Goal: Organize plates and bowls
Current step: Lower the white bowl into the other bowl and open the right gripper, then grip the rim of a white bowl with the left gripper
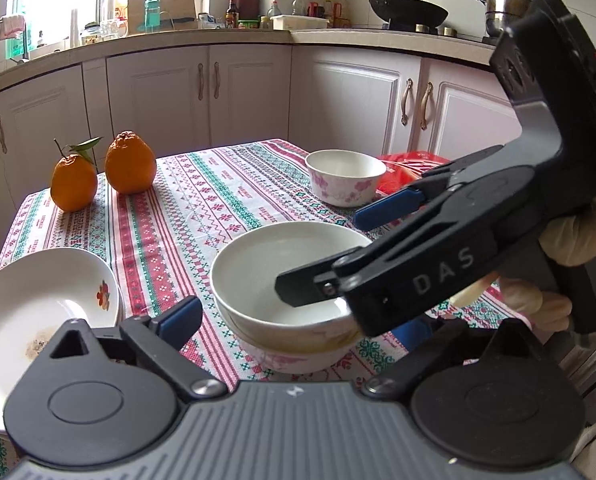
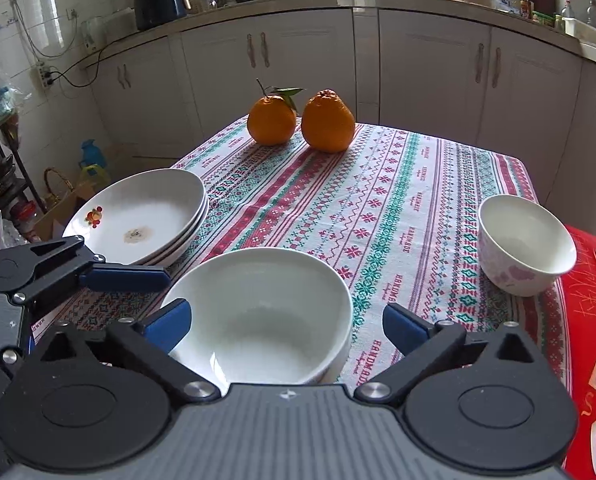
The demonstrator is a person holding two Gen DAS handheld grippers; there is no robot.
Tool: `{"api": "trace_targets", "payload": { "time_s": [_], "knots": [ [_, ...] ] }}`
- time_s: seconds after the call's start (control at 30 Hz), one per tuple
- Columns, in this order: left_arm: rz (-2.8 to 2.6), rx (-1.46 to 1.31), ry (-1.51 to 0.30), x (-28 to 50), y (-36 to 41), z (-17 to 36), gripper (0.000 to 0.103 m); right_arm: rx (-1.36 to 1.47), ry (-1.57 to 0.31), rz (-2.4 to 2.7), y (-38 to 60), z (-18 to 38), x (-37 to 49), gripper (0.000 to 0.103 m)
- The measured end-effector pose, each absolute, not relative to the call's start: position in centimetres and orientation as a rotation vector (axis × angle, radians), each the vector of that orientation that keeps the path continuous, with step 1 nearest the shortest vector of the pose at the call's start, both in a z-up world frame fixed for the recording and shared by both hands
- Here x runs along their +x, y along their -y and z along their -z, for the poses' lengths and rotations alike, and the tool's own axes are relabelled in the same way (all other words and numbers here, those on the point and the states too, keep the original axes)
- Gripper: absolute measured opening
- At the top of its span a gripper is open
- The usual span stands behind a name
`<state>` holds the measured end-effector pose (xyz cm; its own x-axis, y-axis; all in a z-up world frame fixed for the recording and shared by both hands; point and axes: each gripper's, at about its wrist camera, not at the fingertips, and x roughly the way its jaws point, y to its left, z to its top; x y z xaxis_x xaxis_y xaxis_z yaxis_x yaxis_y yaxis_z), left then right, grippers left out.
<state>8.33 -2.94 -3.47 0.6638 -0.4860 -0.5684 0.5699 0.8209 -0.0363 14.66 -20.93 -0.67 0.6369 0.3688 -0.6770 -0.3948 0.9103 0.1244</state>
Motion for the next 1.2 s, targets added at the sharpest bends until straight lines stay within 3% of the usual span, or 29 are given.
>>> {"api": "trace_targets", "payload": {
  "time_s": [0.4,0.67,1.2],
  "knots": [
    [0.686,0.165,-0.618,7.2,2.0,2.2,0.100,-0.041,-0.750,-0.391,22.1,1.4,13.0,0.103],
    [0.727,0.316,-0.604,8.2,2.4,-0.2,0.102,0.006,-0.677,-0.389,24.5,0.0,12.7,0.103],
    [0.774,0.363,-0.603,19.0,9.4,-3.0,0.102,-0.194,-0.640,-0.214,30.9,2.1,16.7,0.103]
  ]
}}
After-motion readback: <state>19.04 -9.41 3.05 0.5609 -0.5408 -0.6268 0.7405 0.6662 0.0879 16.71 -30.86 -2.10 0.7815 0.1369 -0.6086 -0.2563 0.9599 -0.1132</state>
